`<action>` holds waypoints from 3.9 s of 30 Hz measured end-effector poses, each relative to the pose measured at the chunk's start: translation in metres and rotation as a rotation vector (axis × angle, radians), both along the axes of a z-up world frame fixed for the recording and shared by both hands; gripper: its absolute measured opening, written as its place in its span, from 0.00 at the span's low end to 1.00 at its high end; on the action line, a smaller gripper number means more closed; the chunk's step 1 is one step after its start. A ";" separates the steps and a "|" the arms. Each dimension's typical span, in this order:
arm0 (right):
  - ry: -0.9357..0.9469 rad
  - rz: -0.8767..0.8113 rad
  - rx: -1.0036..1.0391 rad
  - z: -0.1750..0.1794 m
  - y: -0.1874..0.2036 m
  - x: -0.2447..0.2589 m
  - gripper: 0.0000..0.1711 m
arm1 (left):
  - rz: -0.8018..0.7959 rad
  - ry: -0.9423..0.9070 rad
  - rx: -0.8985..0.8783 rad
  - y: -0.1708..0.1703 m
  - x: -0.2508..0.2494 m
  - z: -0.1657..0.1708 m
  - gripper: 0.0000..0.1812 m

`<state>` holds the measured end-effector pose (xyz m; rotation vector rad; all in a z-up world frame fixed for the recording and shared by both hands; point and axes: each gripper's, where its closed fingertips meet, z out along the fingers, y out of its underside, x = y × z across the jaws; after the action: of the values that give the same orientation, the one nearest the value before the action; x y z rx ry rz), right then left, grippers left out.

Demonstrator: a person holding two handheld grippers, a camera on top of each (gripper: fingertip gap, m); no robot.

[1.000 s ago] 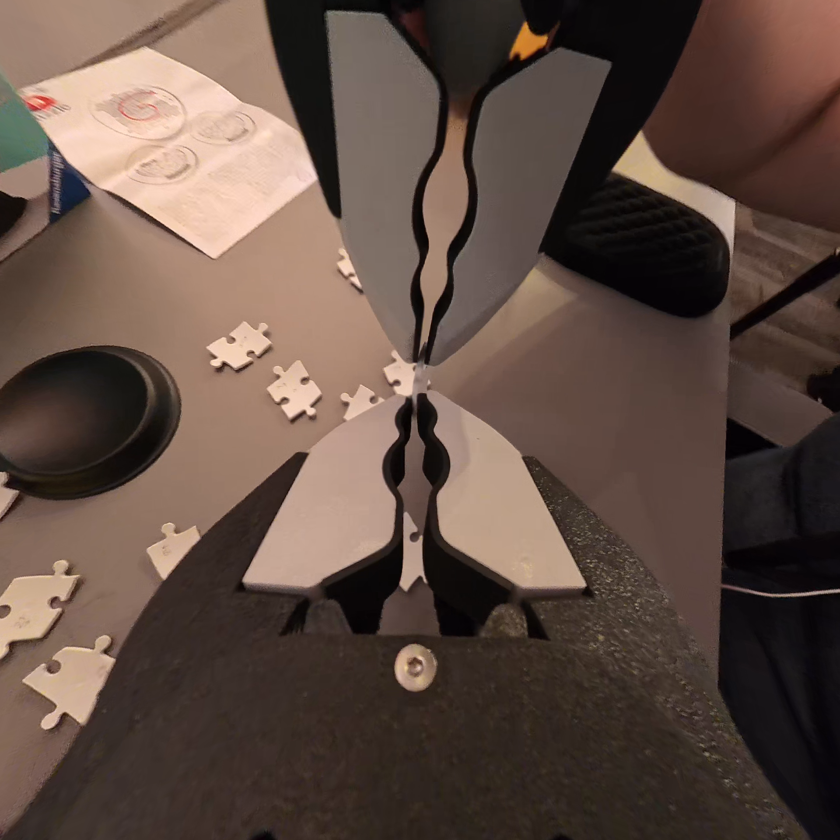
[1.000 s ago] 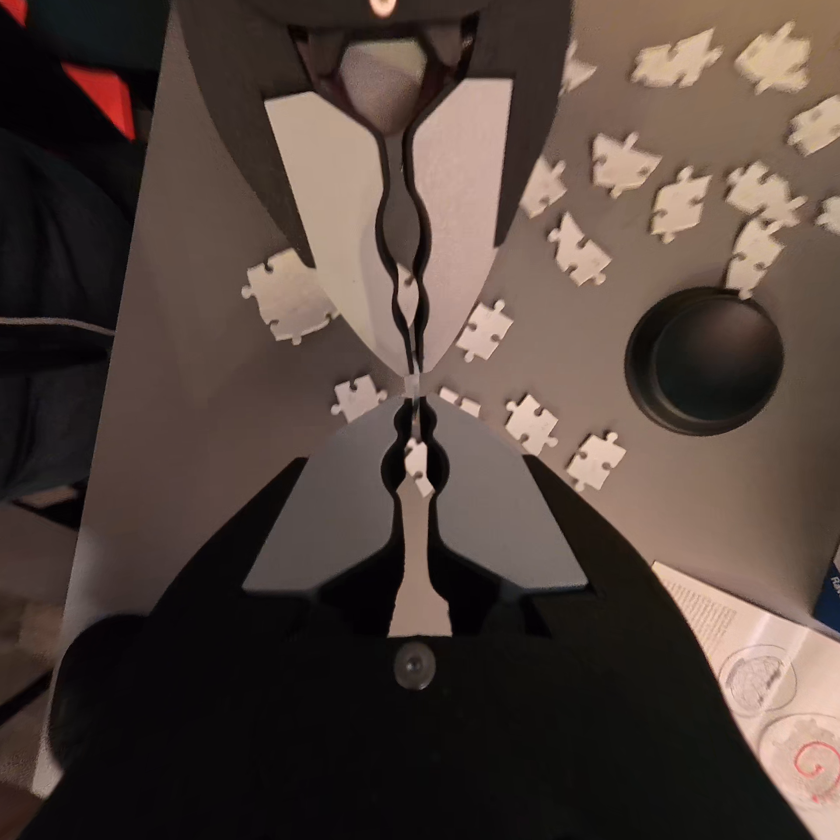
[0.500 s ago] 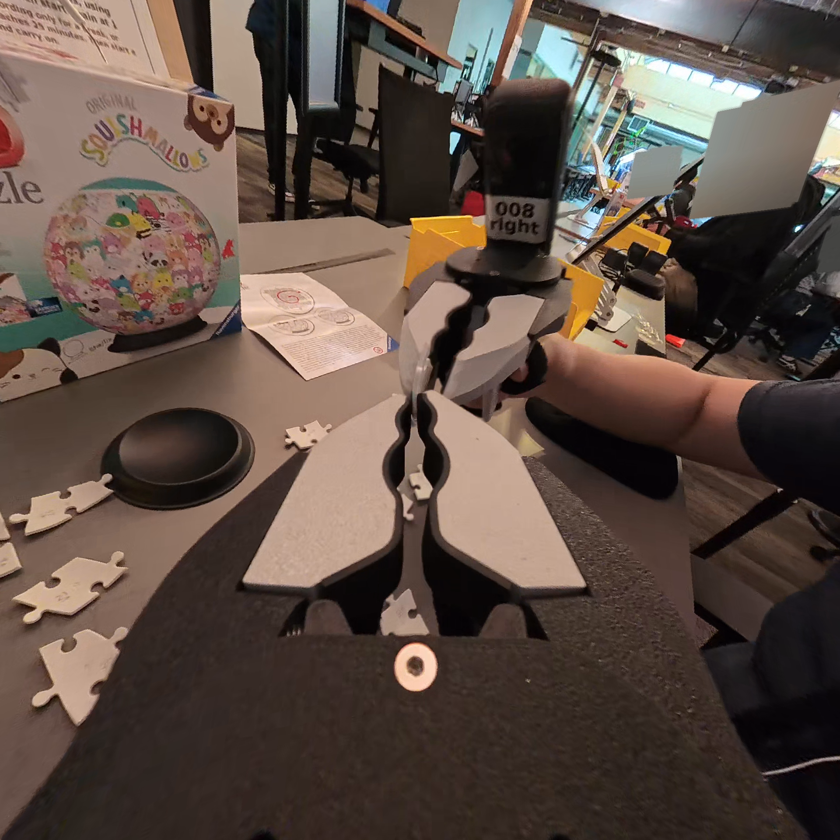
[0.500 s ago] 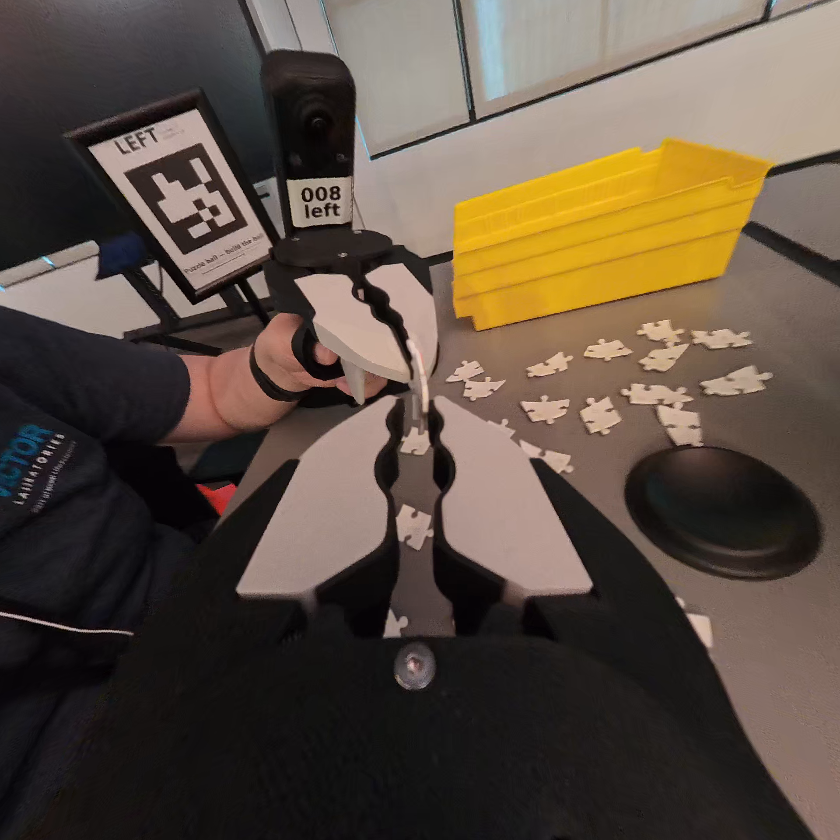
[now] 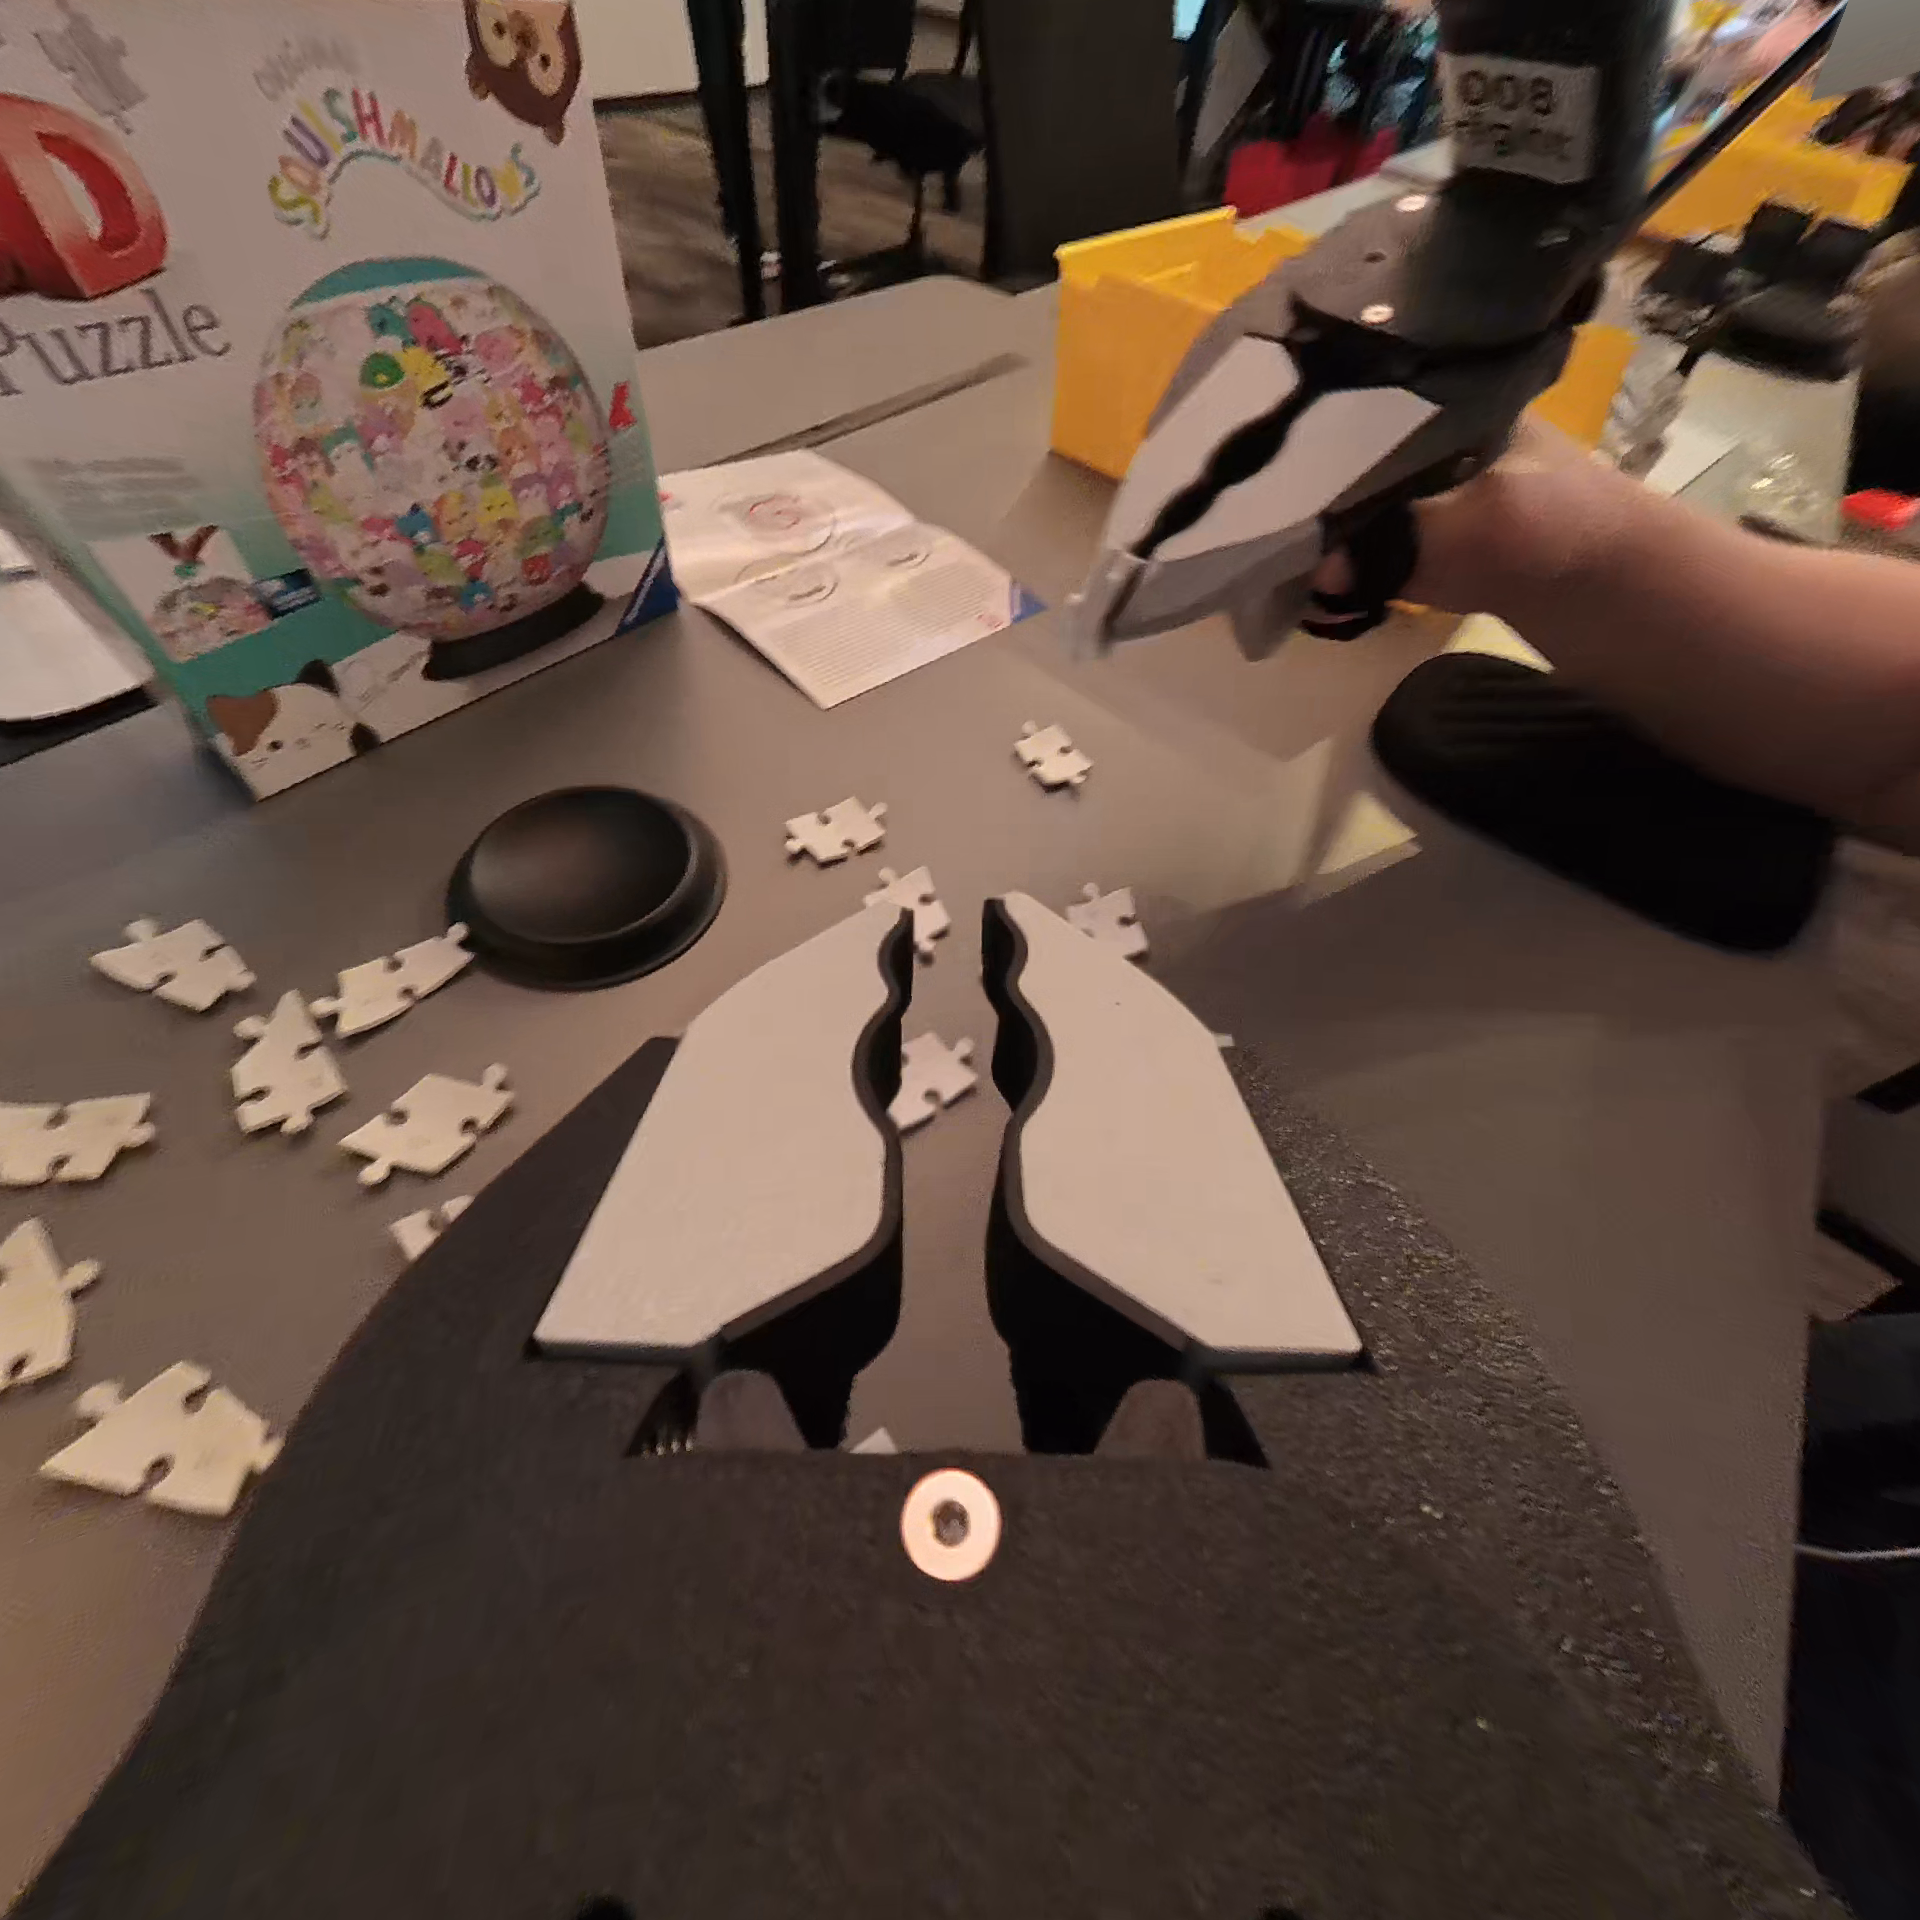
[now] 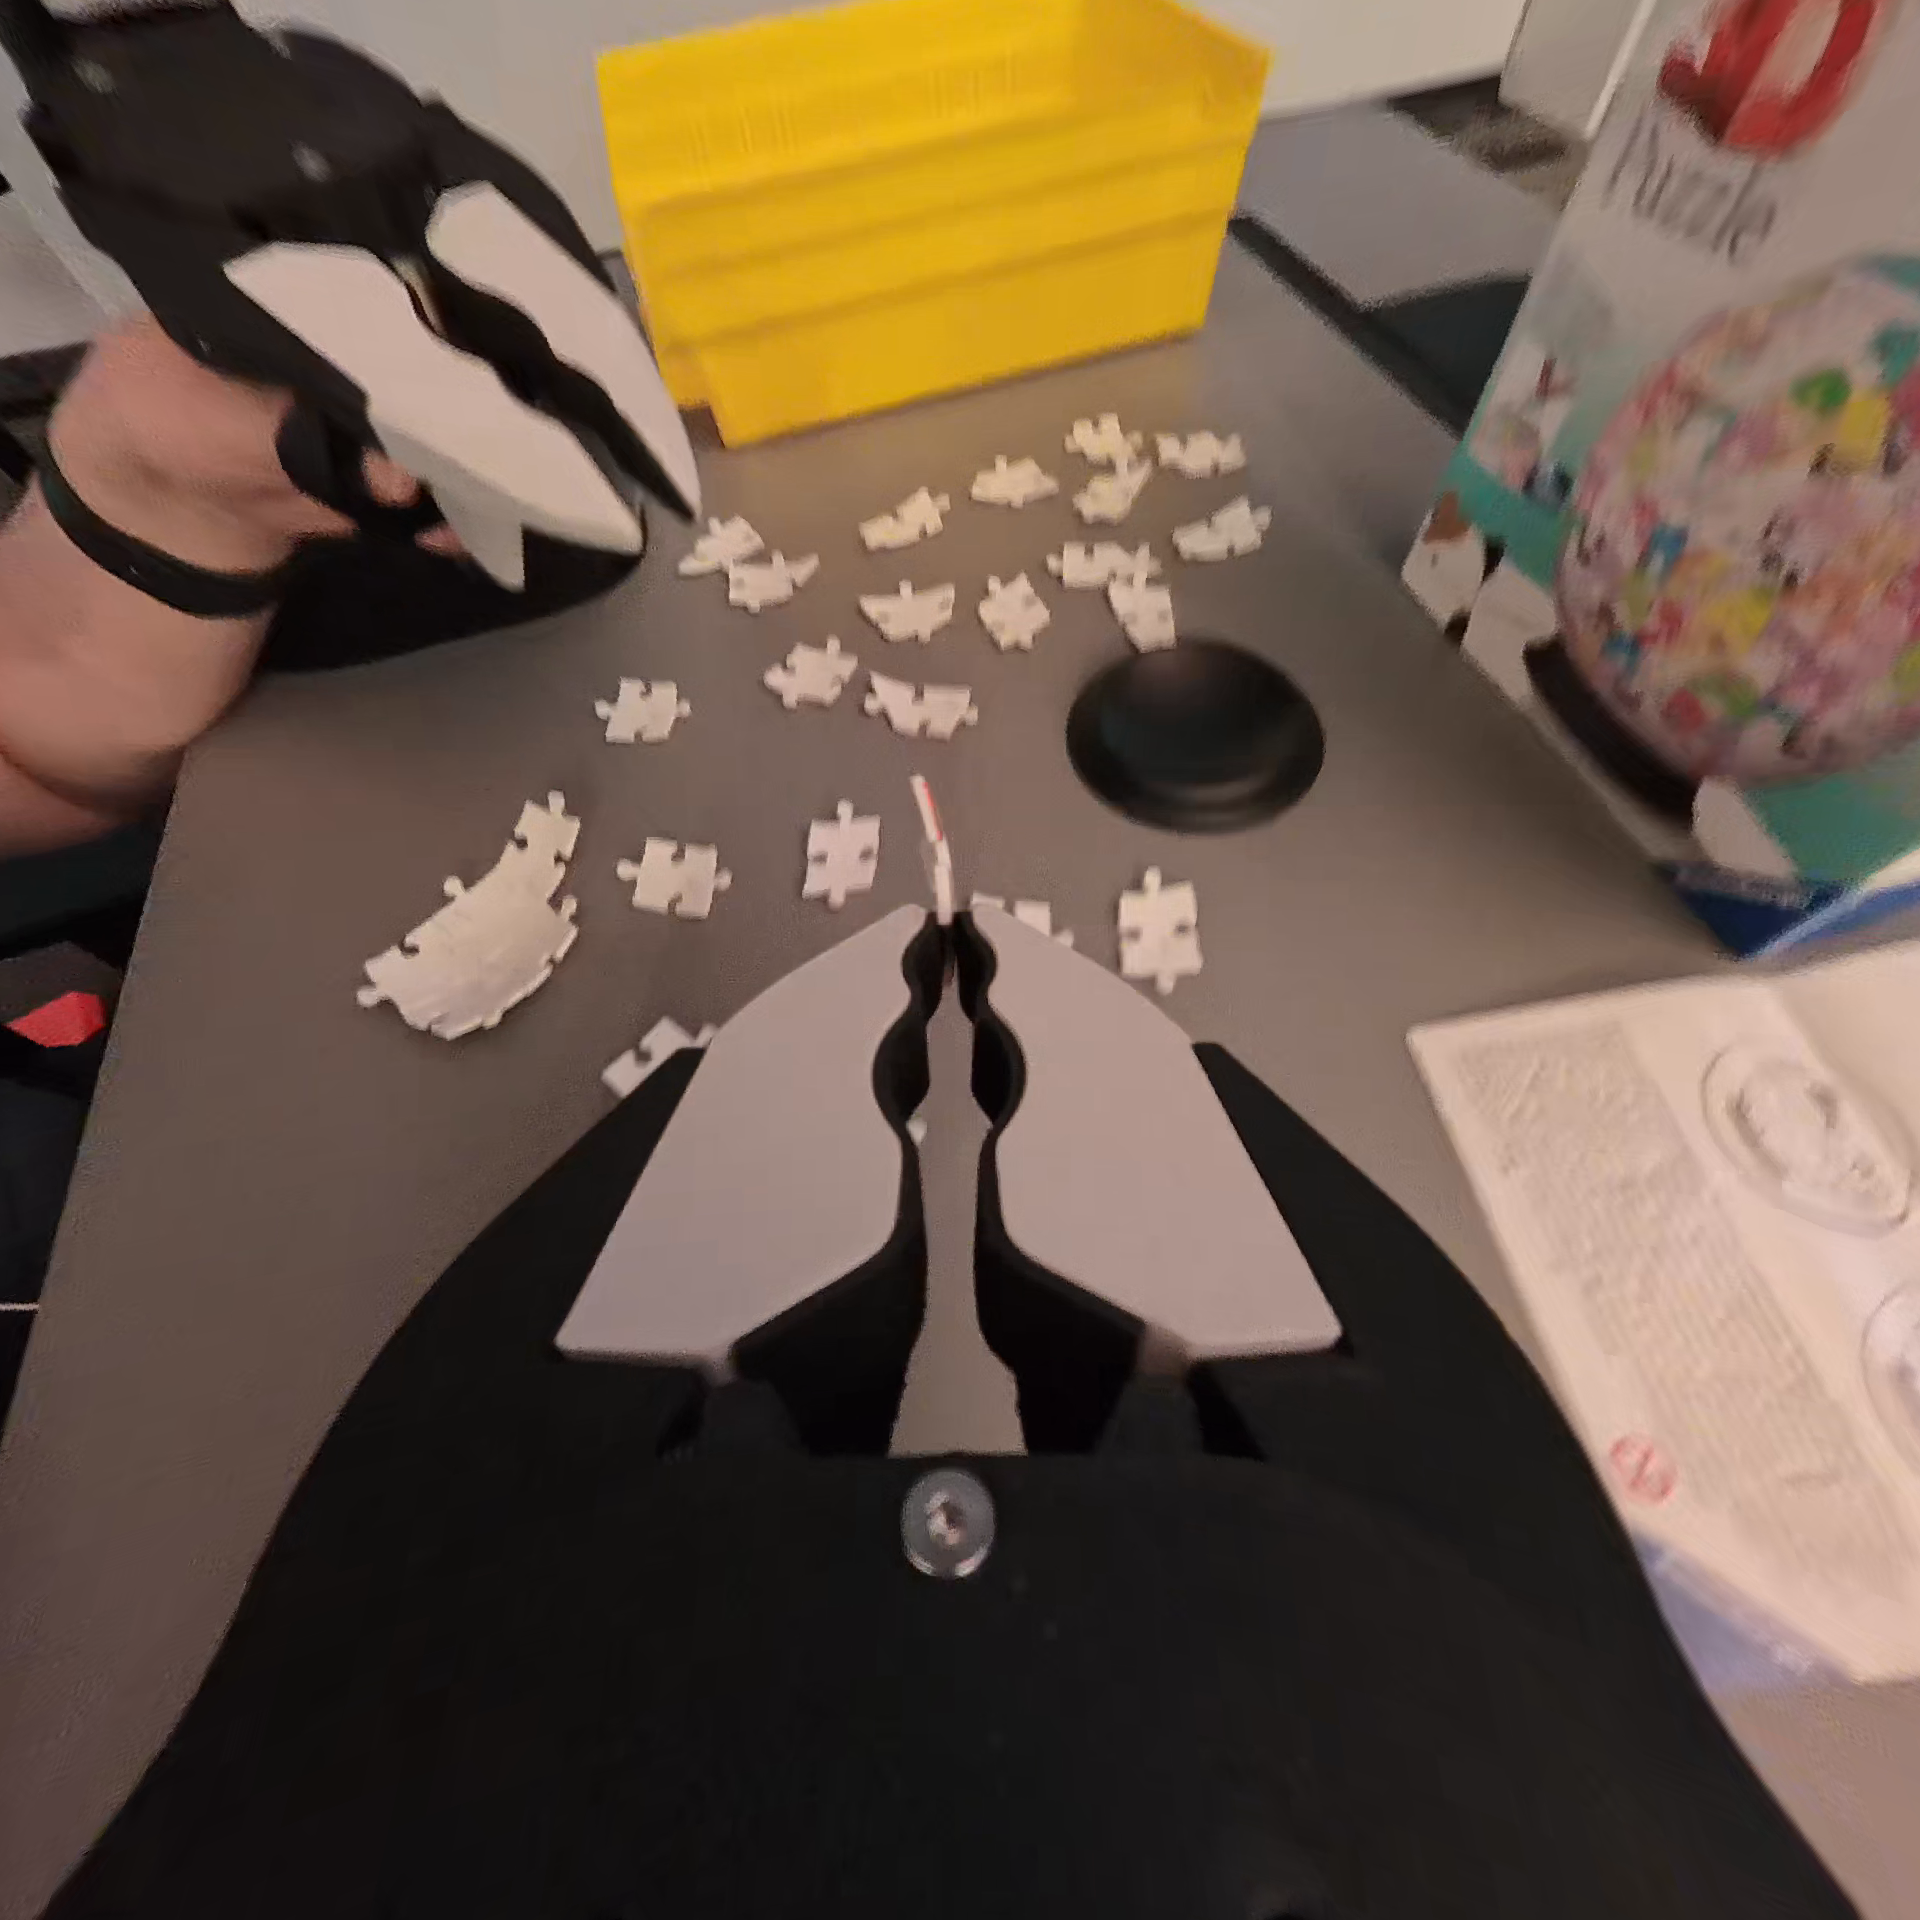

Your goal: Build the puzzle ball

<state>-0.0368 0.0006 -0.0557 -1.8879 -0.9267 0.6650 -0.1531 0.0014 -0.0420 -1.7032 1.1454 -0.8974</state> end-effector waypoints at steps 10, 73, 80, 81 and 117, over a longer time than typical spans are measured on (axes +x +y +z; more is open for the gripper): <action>0.157 0.064 -0.121 -0.033 -0.045 0.002 0.02 | 0.058 0.157 -0.075 0.006 -0.018 -0.029 0.04; -0.552 0.727 -0.741 -0.081 -0.071 -0.127 0.02 | -0.021 0.265 -0.400 -0.073 -0.051 -0.093 0.16; -0.526 0.739 -0.745 -0.082 -0.075 -0.128 0.02 | -0.028 0.288 -0.420 -0.073 -0.051 -0.099 0.15; -0.525 0.739 -0.744 -0.082 -0.075 -0.128 0.02 | -0.030 0.291 -0.417 -0.074 -0.051 -0.099 0.15; -0.507 0.751 -0.740 -0.085 -0.074 -0.122 0.02 | -0.070 0.317 -0.498 -0.073 -0.046 -0.107 0.06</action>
<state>-0.1585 -0.0735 -0.1406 -2.3979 -1.9725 1.0982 -0.1987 -0.0717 -0.1489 -2.2854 1.2633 -1.0421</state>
